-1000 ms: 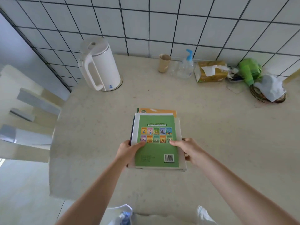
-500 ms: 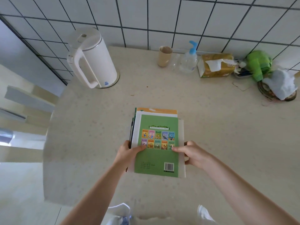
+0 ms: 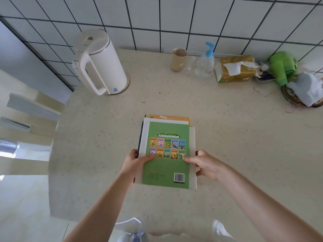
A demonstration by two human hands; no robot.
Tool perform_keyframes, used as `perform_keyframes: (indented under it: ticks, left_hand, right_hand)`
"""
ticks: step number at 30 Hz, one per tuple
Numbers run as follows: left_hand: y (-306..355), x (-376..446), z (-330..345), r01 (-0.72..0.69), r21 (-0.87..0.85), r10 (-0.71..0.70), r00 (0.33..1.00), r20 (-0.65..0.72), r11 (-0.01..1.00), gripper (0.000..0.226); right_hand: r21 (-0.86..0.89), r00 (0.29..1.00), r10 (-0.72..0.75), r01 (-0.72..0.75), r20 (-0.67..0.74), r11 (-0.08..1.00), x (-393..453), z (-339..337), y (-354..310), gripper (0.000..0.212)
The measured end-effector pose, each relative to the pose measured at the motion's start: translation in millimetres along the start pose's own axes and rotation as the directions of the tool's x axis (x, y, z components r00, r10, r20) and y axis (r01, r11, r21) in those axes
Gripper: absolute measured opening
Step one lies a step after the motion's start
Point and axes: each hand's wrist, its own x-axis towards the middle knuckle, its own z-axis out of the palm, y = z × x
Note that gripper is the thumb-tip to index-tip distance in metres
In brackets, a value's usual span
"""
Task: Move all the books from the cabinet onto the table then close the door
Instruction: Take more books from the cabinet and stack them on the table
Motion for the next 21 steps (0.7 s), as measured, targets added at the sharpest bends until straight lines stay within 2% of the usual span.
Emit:
perform_keyframes:
  ticks: [4,7,10,13,15,18,21]
  left_hand:
    - [-1.9,0.7,-0.3,-0.016,-0.003,0.016,1.0,-0.004,1.0,0.044]
    - [-5.6,-1.9,0.9,-0.045,0.029,0.045,0.999,-0.013,0.999,0.044]
    - [-8.3,-5.6,2.1,-0.062,0.109,0.066,0.997,-0.038,0.992,0.056]
    - [-2.9,-10.7,2.0,-0.123,0.152,0.143,0.981,-0.131,0.981,0.071]
    - [1.7,-18.2,3.1,-0.184,0.234,0.227,0.959,-0.172,0.955,0.062]
    - [-0.1,-29.7,2.7,-0.274,0.357,0.331,0.937,-0.11,0.893,0.046]
    - [-5.2,-40.6,0.9,-0.366,0.469,0.447,0.892,-0.07,0.804,0.042]
  right_hand:
    - [-0.031,0.999,0.027,-0.027,-0.031,0.999,4.2,-1.1,2.0,0.039]
    - [-0.06,0.999,0.028,-0.031,-0.043,0.998,3.5,-1.0,4.0,0.043]
    - [-0.141,0.994,-0.006,-0.01,-0.11,0.99,-1.6,-0.1,8.6,0.057]
    - [-0.26,0.977,-0.09,0.037,-0.195,0.965,-14.9,6.6,13.0,0.062]
    - [-0.347,0.954,-0.173,0.08,-0.246,0.934,-27.2,13.1,16.5,0.058]
    - [-0.48,0.896,-0.319,0.143,-0.309,0.866,-45.8,19.1,26.8,0.053]
    - [-0.549,0.842,-0.428,0.198,-0.329,0.812,-67.4,22.7,41.1,0.053]
